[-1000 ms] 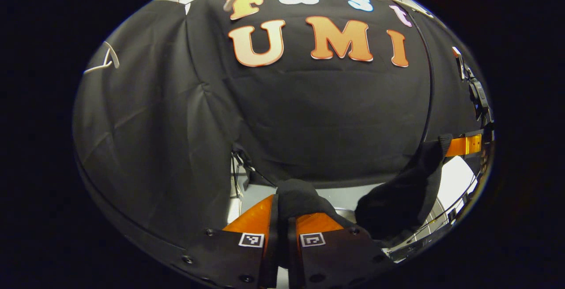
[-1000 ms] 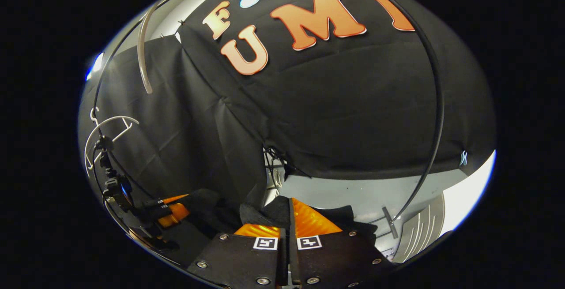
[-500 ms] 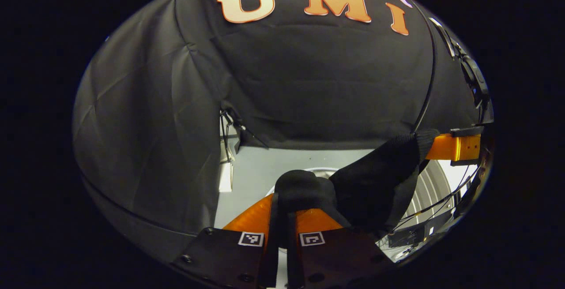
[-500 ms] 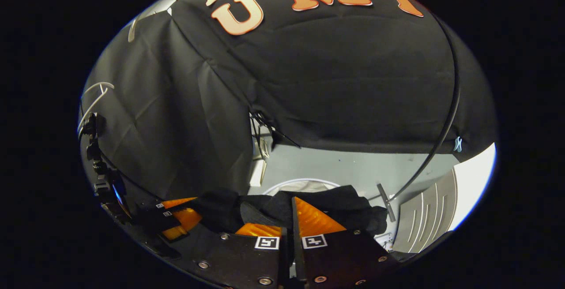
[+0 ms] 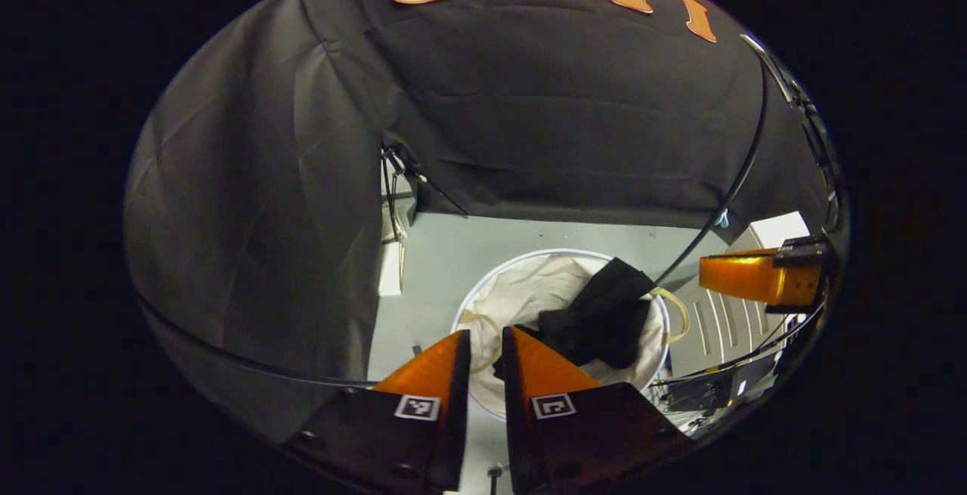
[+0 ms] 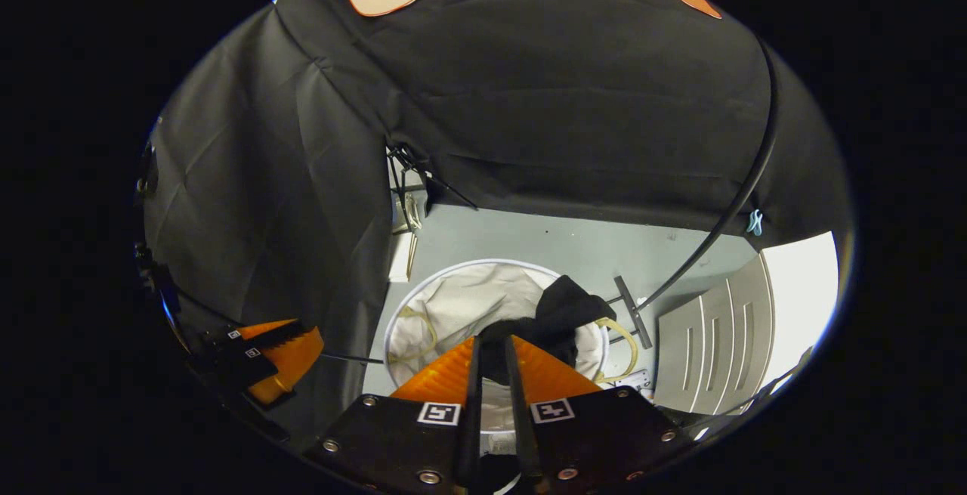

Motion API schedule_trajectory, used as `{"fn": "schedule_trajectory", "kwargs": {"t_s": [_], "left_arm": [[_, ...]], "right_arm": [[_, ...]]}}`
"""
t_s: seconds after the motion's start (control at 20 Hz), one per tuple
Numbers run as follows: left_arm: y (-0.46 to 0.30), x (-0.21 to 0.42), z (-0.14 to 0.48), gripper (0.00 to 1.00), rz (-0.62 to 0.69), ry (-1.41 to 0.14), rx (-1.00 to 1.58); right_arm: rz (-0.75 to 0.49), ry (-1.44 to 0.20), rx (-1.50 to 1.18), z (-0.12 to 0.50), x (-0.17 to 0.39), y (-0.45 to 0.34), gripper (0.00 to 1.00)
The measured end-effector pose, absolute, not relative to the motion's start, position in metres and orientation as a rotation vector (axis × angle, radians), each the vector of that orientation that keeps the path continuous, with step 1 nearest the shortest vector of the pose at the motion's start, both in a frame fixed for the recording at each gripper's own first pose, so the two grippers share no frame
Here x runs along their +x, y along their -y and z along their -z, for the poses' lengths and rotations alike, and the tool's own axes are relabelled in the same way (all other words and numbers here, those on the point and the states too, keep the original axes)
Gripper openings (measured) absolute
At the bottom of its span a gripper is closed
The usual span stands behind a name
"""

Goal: Grasp the clothes on the hanger with both hands and then place them into the laundry hamper below.

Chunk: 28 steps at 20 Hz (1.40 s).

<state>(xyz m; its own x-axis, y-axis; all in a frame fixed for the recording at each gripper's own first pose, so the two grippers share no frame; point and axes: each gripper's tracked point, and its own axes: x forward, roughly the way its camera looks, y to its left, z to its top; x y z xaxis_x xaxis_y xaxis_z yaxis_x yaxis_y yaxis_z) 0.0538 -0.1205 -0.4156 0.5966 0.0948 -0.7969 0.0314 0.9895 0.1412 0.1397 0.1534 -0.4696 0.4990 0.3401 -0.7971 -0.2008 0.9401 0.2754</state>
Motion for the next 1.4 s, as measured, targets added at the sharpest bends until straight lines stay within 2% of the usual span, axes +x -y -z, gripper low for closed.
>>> {"fn": "schedule_trajectory", "kwargs": {"t_s": [0.05,0.1,0.15,0.2,0.25,0.3,0.35,0.45,0.5,0.6,0.7,0.8,1.1,1.4], "left_arm": [[0.124,0.052,0.415,0.35,-0.038,-0.944,0.127],[0.122,0.048,0.417,0.38,-0.046,-0.954,0.116],[0.121,0.047,0.418,0.43,-0.052,-0.965,0.104],[0.119,0.041,0.419,0.48,-0.058,-0.974,0.096],[0.117,0.037,0.417,0.49,-0.063,-0.983,0.088],[0.114,0.033,0.417,0.49,-0.068,-0.985,0.087],[0.113,0.032,0.415,0.58,-0.069,-0.985,0.084],[0.112,0.030,0.413,0.59,-0.077,-0.980,0.075],[0.109,0.027,0.408,0.66,-0.082,-0.974,0.073],[0.103,0.021,0.394,0.81,-0.093,-0.955,0.073],[0.096,0.022,0.377,0.86,-0.114,-0.922,0.080],[0.092,0.022,0.355,1.00,-0.131,-0.891,0.086],[0.085,0.027,0.278,0.98,-0.145,-0.750,0.118],[0.076,0.033,0.192,0.98,-0.143,-0.585,0.096]], "right_arm": [[-0.326,-0.999,0.137,0.470,0.136,-0.150,0.22],[-0.321,-1.003,0.124,0.471,0.134,-0.148,0.14],[-0.317,-1.007,0.117,0.471,0.133,-0.146,0.29],[-0.311,-1.011,0.112,0.470,0.131,-0.144,0.35],[-0.310,-1.013,0.114,0.471,0.127,-0.144,0.29],[-0.306,-1.009,0.116,0.463,0.122,-0.143,0.42],[-0.298,-1.006,0.112,0.460,0.119,-0.141,0.55],[-0.280,-0.993,0.102,0.451,0.115,-0.135,0.87],[-0.275,-0.985,0.100,0.446,0.114,-0.133,0.92],[-0.268,-0.961,0.093,0.430,0.110,-0.127,0.93],[-0.257,-0.928,0.085,0.410,0.107,-0.120,0.93],[-0.239,-0.895,0.080,0.389,0.105,-0.109,0.93],[-0.184,-0.787,0.086,0.335,0.096,-0.076,0.93],[-0.113,-0.639,0.098,0.255,0.088,-0.032,0.93]]}}
